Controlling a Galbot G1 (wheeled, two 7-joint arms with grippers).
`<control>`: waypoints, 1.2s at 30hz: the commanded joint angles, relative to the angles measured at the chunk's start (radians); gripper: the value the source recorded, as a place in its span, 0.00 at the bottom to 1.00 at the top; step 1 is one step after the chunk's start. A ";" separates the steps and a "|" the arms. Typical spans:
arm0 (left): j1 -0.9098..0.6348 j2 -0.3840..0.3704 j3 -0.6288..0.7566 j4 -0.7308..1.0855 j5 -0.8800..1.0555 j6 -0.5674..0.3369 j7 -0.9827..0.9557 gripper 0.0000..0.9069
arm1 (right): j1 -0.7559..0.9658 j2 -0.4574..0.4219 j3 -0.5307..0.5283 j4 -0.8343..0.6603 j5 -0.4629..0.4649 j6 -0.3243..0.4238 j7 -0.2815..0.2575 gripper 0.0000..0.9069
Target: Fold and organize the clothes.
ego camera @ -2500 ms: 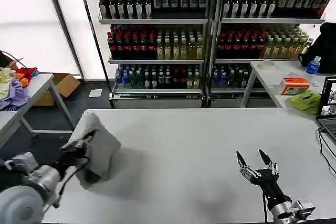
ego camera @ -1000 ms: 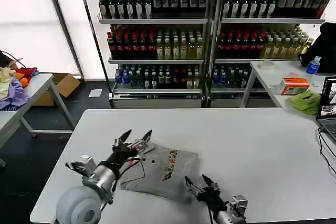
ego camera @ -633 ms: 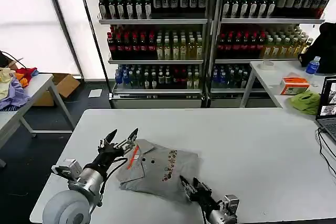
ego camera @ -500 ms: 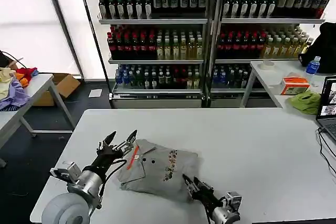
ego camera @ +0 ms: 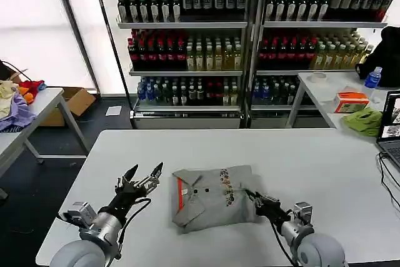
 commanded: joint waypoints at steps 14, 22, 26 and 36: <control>0.036 0.001 -0.039 -0.028 0.007 -0.010 0.015 1.00 | 0.009 0.104 -0.102 0.152 -0.163 0.120 0.220 1.00; 0.098 -0.005 -0.045 -0.046 0.026 -0.027 0.023 1.00 | 0.142 0.148 -0.397 -0.035 -0.267 0.053 0.319 1.00; 0.116 -0.014 -0.054 -0.050 0.034 -0.031 0.021 1.00 | 0.121 0.136 -0.384 -0.064 -0.277 0.015 0.343 1.00; 0.107 -0.016 -0.048 -0.029 0.039 -0.037 0.021 1.00 | 0.026 0.120 -0.270 0.128 -0.288 0.193 0.328 1.00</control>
